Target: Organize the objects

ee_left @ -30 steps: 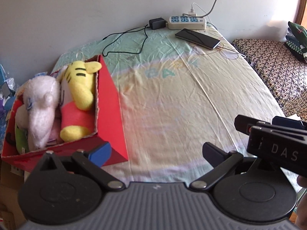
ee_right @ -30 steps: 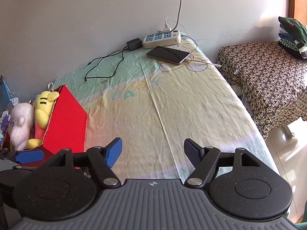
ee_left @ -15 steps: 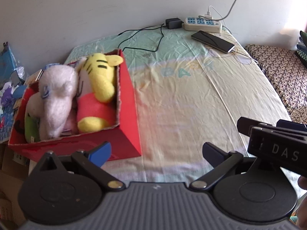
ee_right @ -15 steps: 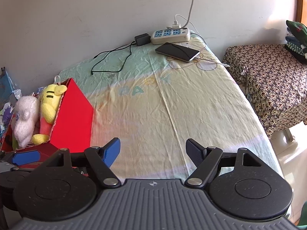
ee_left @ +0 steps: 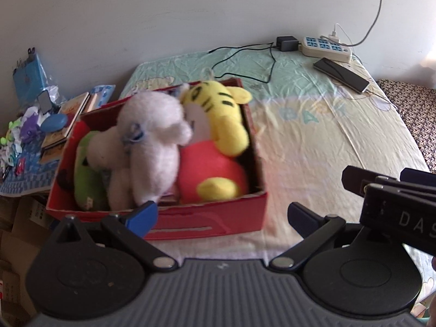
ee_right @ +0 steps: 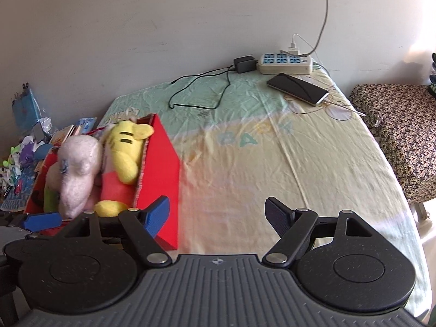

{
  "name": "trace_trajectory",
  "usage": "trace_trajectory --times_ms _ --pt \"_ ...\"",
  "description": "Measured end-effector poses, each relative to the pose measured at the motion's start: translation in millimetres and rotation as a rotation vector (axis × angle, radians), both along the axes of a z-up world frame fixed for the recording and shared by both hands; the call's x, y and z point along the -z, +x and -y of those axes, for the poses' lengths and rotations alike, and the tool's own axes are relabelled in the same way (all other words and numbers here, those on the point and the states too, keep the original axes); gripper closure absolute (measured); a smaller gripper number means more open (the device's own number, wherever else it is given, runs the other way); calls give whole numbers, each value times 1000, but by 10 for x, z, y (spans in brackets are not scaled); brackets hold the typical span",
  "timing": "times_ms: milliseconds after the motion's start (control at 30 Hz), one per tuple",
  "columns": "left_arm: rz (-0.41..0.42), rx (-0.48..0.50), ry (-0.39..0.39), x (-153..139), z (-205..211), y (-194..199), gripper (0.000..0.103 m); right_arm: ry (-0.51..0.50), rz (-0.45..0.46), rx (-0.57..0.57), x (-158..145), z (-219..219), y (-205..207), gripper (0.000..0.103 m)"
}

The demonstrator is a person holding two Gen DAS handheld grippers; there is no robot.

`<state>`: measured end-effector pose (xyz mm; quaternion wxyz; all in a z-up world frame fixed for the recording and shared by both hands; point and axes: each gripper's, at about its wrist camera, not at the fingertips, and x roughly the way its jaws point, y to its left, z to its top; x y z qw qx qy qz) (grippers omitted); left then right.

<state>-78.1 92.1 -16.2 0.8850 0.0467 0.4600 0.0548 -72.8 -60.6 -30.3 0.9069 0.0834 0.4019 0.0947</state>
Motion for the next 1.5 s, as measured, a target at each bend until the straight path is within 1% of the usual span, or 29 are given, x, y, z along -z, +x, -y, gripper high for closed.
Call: trace_trajectory --times_ms 167,433,633,800,1033,1267,1500 --pt "-1 -28 -5 -34 -290 45 1 -9 14 -17 -49 -294 19 21" --pt "-6 -79 15 -49 -779 79 1 -13 8 -53 -102 -789 70 21" --pt "-10 -82 19 -50 -1077 115 0 -26 0 -55 -116 -1097 114 19" --pt "-23 -91 27 -35 -1293 163 0 -35 -6 -46 -110 -1272 143 19" --pt "-12 -59 19 -22 -1469 183 0 -46 -17 -35 -80 -1428 177 19" --pt "-3 -39 16 -12 -1599 232 0 -73 2 -23 -75 -1547 194 19" --pt "-3 -24 8 18 -1647 261 0 -79 -7 -9 -52 -1593 206 19"
